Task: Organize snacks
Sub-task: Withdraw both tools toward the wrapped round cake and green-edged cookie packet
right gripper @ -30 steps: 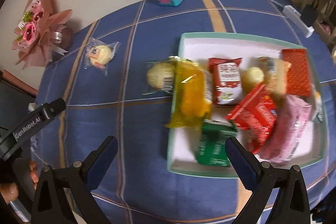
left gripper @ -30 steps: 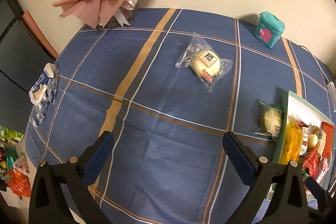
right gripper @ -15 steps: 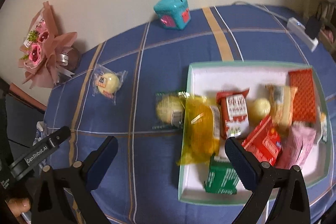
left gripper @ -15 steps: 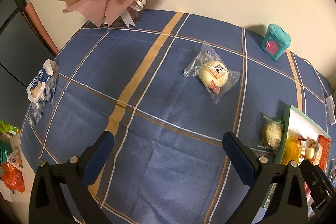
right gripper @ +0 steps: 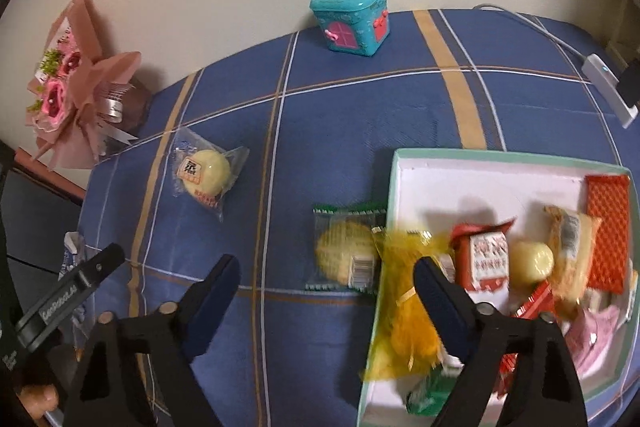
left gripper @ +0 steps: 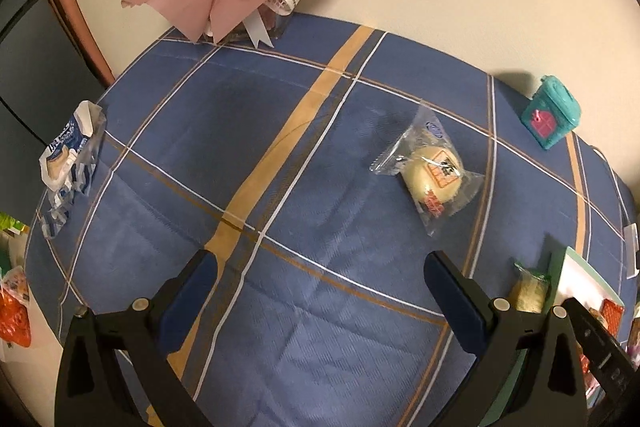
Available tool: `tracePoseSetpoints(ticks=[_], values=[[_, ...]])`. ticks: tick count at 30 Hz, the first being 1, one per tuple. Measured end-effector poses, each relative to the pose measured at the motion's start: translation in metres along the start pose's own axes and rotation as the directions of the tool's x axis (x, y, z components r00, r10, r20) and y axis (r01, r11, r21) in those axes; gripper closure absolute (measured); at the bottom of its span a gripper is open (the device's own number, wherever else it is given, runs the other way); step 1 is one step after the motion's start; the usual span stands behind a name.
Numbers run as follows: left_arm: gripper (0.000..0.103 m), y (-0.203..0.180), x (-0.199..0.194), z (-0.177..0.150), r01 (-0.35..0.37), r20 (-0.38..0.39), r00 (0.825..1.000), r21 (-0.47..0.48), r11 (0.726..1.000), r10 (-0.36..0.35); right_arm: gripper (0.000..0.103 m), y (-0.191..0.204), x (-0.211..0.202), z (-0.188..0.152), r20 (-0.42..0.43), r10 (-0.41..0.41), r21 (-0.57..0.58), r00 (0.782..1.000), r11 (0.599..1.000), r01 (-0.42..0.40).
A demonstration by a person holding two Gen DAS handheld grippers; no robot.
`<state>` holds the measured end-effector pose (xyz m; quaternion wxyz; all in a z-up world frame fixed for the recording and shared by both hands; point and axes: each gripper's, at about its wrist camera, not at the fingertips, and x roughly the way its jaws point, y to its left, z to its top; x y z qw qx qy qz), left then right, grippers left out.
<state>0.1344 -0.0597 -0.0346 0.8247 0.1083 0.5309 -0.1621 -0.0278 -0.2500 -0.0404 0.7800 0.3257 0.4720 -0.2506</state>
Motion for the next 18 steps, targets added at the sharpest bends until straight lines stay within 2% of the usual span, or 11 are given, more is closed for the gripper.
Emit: tracePoseSetpoints(ticks=[4,9,13,18], values=[[0.0,-0.003,0.009,0.003,0.006,-0.01,1.0,0.005,1.0,-0.006,0.026,0.015,0.013,0.011,-0.023,-0.05,-0.059,0.998,0.997,0.048],[0.0,-0.01,0.015,0.003,0.019,-0.014,1.0,0.016,1.0,-0.019,0.028,0.03,0.034,0.015,-0.09,-0.08,-0.089,0.993,0.993,0.072],[0.0,-0.013,0.017,0.003,0.025,-0.018,1.0,0.027,0.999,-0.024,0.03,0.038,0.05,0.014,-0.124,-0.182,-0.136,0.976,0.977,0.165],[0.0,-0.009,0.019,0.003,0.024,-0.023,0.999,0.009,1.0,-0.024,0.031,0.036,0.061,0.013,-0.16,-0.236,-0.155,0.959,0.965,0.211]])
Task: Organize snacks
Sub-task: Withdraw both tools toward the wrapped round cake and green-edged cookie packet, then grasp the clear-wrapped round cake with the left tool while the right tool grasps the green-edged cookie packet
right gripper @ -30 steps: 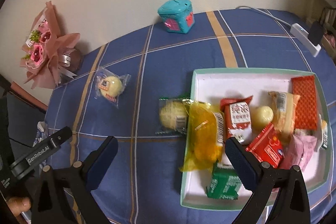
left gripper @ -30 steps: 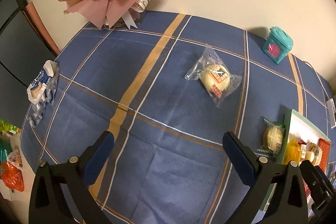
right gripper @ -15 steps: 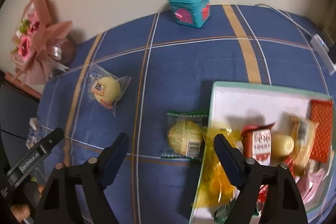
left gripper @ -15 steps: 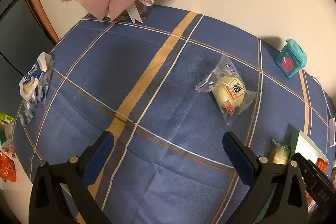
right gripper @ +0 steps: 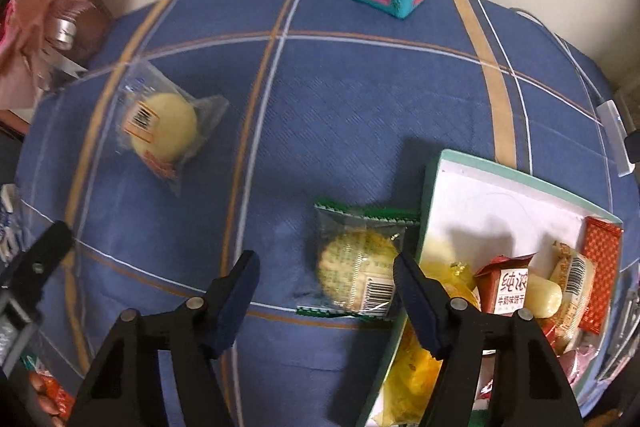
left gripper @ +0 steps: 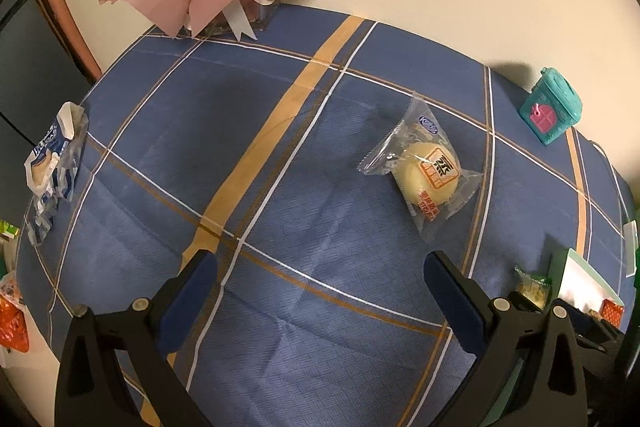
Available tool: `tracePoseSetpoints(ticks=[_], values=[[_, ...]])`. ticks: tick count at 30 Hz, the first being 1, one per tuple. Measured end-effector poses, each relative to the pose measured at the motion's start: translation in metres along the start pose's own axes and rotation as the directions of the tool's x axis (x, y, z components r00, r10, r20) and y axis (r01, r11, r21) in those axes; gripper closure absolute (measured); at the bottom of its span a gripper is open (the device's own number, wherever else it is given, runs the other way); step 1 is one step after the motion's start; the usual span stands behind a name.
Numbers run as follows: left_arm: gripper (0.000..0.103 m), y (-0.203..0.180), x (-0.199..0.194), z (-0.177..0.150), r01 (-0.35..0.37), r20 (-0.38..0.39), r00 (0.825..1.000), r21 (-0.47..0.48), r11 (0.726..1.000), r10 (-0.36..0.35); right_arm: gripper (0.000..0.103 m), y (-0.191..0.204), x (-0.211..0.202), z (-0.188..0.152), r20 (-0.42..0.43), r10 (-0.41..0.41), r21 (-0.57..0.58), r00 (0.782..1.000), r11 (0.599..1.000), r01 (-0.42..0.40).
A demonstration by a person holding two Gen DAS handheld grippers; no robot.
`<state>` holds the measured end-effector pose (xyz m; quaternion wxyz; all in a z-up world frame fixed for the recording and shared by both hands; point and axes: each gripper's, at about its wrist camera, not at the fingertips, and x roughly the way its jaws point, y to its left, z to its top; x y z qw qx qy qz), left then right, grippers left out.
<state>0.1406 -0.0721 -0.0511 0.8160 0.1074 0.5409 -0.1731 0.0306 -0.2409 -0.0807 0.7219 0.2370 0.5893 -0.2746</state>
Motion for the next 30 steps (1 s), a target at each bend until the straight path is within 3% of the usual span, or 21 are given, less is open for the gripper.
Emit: tracePoseSetpoints(ticks=[12,17,24,28,30], values=[[0.0,0.002,0.0,-0.001,0.008,-0.001,1.0,-0.007,1.0,-0.008,0.038,0.001,0.019,0.013,-0.059,-0.105,-0.016,0.993,0.994,0.104],[0.0,0.002,0.002,0.0,0.013,-0.007,1.0,-0.009,1.0,-0.013,0.04,0.0,0.023,0.016,-0.067,-0.091,-0.015,0.994,0.996,0.09],[0.0,0.002,0.006,0.0,0.016,-0.018,1.0,-0.011,1.0,-0.016,0.043,0.0,0.019,0.007,-0.098,0.012,0.001,0.995,1.0,-0.012],[0.0,0.003,0.01,-0.001,0.029,-0.029,0.999,-0.015,0.999,-0.029,0.043,-0.003,0.024,-0.001,-0.135,-0.021,-0.015,0.991,1.0,0.019],[0.0,0.002,0.013,-0.001,0.034,-0.038,0.999,-0.015,0.999,-0.035,0.049,-0.005,0.029,-0.003,-0.145,-0.008,-0.011,0.989,1.0,0.007]])
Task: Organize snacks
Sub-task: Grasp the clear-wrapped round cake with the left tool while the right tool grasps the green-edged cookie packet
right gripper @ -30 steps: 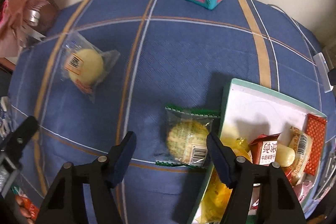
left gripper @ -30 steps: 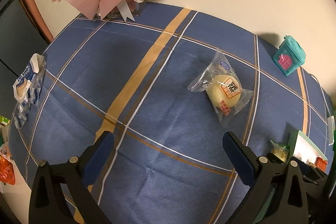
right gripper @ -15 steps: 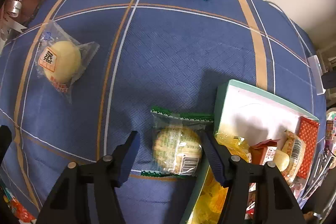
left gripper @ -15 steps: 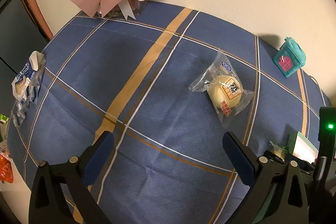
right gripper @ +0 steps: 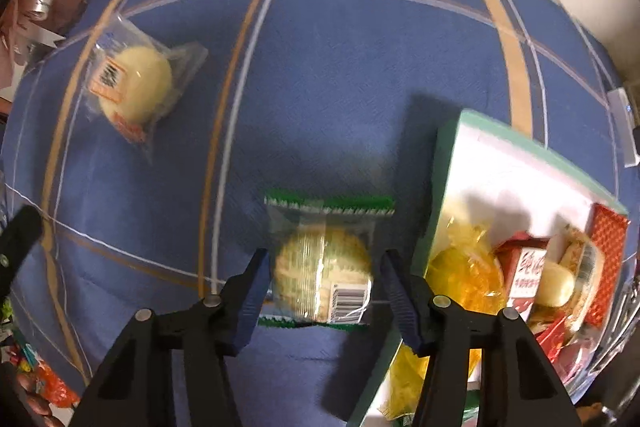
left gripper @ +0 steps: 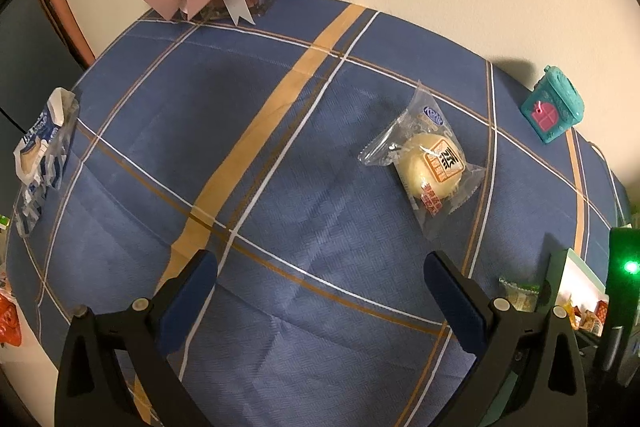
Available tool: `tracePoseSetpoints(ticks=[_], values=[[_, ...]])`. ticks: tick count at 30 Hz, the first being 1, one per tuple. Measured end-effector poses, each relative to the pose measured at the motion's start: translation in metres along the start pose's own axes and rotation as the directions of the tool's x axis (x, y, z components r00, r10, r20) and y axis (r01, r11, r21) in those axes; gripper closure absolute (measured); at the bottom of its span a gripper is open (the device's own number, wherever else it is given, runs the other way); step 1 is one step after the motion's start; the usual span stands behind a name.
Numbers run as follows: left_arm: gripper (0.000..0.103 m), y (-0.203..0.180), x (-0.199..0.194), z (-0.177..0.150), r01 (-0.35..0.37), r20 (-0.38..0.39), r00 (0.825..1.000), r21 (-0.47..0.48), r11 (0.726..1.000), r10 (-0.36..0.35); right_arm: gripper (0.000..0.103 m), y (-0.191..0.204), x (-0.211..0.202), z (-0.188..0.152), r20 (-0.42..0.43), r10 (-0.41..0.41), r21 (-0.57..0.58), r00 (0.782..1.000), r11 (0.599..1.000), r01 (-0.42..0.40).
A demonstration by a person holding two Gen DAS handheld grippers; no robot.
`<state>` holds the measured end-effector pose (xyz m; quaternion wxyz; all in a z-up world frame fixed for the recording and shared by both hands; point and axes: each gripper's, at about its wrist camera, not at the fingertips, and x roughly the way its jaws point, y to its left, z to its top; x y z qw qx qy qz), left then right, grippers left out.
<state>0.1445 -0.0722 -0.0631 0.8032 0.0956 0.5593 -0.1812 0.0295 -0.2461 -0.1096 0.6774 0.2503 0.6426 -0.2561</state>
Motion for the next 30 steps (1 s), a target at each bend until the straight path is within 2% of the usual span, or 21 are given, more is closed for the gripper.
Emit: tracePoseSetpoints(ticks=[5,9,12,17,24,25,26,28,30], values=[[0.0,-0.004,0.01,0.001,0.008,-0.017,1.0,0.016,1.0,-0.007,0.05,-0.001,0.0,0.0,0.017,-0.001,-0.007,1.0,1.0,0.001],[0.0,-0.005,0.018,0.009,0.05,-0.01,0.999,-0.007,0.999,-0.05,0.05,-0.002,-0.003,0.013,0.032,0.008,0.002,0.999,1.0,-0.008],[0.0,-0.007,0.026,0.018,0.072,0.005,0.997,-0.022,0.997,-0.072,0.05,-0.005,-0.006,0.026,0.045,0.011,0.008,0.999,1.0,-0.012],[0.0,-0.016,0.041,0.044,0.152,-0.011,0.988,-0.06,0.987,-0.153,0.05,-0.008,-0.013,0.048,0.069,0.015,-0.002,0.997,1.0,-0.015],[0.001,-0.03,0.069,0.068,0.191,-0.057,0.979,-0.104,0.976,-0.198,0.05,-0.009,-0.02,0.061,0.09,0.021,-0.022,0.996,1.0,-0.019],[0.001,-0.032,0.073,0.07,0.194,-0.063,0.977,-0.112,0.975,-0.202,0.05,-0.011,-0.019,0.071,0.09,0.02,-0.027,0.996,0.999,-0.018],[0.002,-0.034,0.076,0.071,0.196,-0.069,0.976,-0.116,0.974,-0.205,0.05,-0.012,-0.019,0.073,0.09,0.02,-0.029,0.996,0.999,-0.017],[0.017,-0.037,0.082,0.072,0.205,-0.08,0.973,-0.127,0.97,-0.216,0.05,-0.014,-0.017,0.078,0.09,0.021,-0.031,0.996,0.999,-0.018],[0.021,-0.039,0.085,0.072,0.209,-0.088,0.971,-0.132,0.969,-0.221,0.05,-0.015,-0.016,0.083,0.09,0.022,-0.032,0.996,0.999,-0.019]])
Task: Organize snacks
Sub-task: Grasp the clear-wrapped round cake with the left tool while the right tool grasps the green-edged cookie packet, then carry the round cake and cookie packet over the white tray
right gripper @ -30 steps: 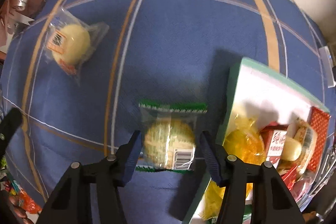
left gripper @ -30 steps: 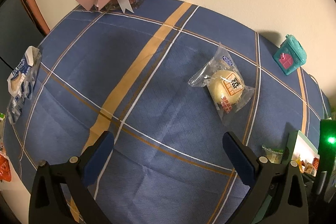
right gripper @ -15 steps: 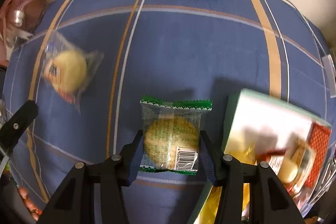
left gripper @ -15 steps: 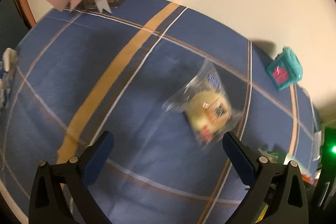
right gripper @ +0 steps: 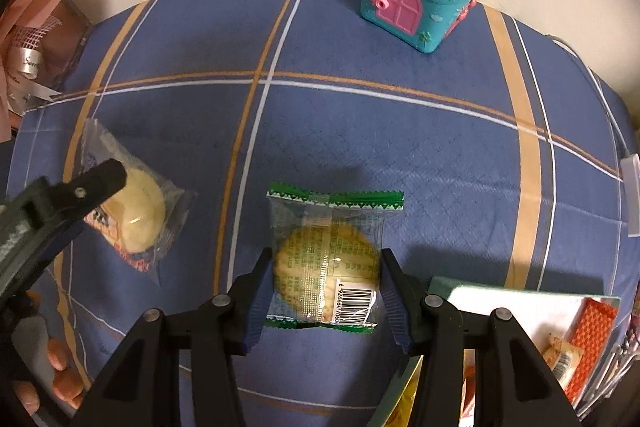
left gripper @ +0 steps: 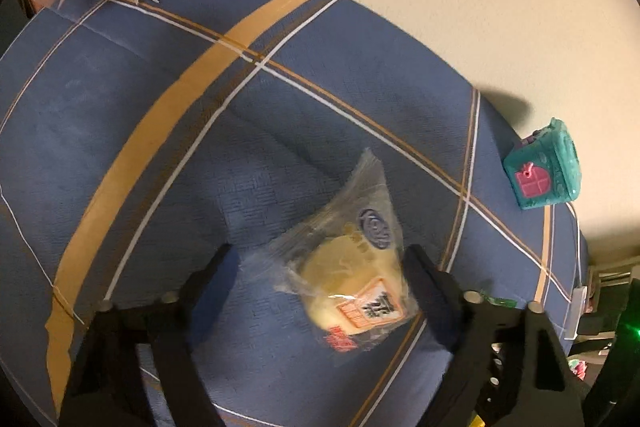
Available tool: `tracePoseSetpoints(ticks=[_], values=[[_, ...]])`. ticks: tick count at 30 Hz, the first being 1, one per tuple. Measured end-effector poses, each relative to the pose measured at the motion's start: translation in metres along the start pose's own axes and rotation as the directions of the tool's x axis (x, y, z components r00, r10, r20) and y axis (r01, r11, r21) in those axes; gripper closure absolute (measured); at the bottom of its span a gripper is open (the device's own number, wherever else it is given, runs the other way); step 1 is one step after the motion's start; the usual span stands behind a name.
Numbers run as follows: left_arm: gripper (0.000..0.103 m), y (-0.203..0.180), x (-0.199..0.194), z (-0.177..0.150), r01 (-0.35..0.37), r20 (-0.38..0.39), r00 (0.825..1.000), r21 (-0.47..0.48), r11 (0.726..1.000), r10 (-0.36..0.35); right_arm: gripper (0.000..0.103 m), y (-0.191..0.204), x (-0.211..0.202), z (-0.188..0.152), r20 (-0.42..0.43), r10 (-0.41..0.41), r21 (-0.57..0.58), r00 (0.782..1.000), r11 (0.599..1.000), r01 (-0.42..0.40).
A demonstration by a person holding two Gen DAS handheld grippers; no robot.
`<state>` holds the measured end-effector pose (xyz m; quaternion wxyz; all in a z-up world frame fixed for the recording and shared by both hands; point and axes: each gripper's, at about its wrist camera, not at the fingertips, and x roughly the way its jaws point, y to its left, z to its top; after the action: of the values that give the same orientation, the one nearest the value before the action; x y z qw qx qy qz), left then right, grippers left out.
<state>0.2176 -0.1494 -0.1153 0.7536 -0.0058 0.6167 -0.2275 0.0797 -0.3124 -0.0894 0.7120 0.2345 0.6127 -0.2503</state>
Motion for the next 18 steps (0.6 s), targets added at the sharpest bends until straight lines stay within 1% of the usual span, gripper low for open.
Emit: tracePoseSetpoints(ticks=[1,4,5,7,11,14,18], values=[[0.025,0.0,0.001,-0.001,0.01,0.0,1.0,-0.002,1.0,-0.01,0.05,-0.001,0.0,0.001,0.0,0.0,-0.001,1.0,1.0,0.0],[0.028,-0.002,-0.001,-0.002,0.015,0.002,1.0,-0.004,1.0,-0.015,0.05,0.0,-0.003,0.006,0.006,0.004,0.0,1.0,1.0,-0.004],[0.029,-0.003,-0.002,-0.004,0.015,0.003,1.0,-0.001,1.0,-0.015,0.05,0.01,-0.002,0.009,0.008,0.005,0.001,1.0,1.0,-0.005],[0.032,-0.003,-0.007,-0.009,0.018,0.006,1.0,-0.008,1.0,-0.018,0.05,0.012,-0.015,0.001,0.016,0.011,0.001,1.0,1.0,-0.011],[0.034,-0.001,-0.023,-0.021,0.029,0.024,0.999,-0.024,0.999,-0.028,0.05,0.013,-0.039,-0.007,0.048,0.027,0.0,0.998,1.0,-0.027],[0.034,-0.001,-0.037,-0.035,0.057,0.042,0.998,-0.031,0.998,-0.056,0.05,0.01,-0.053,-0.016,0.068,0.022,-0.001,0.997,1.0,-0.022],[0.035,0.001,-0.057,-0.056,0.071,0.074,0.995,-0.038,0.997,-0.068,0.05,0.007,-0.073,-0.033,0.107,0.011,-0.015,0.994,1.0,-0.01]])
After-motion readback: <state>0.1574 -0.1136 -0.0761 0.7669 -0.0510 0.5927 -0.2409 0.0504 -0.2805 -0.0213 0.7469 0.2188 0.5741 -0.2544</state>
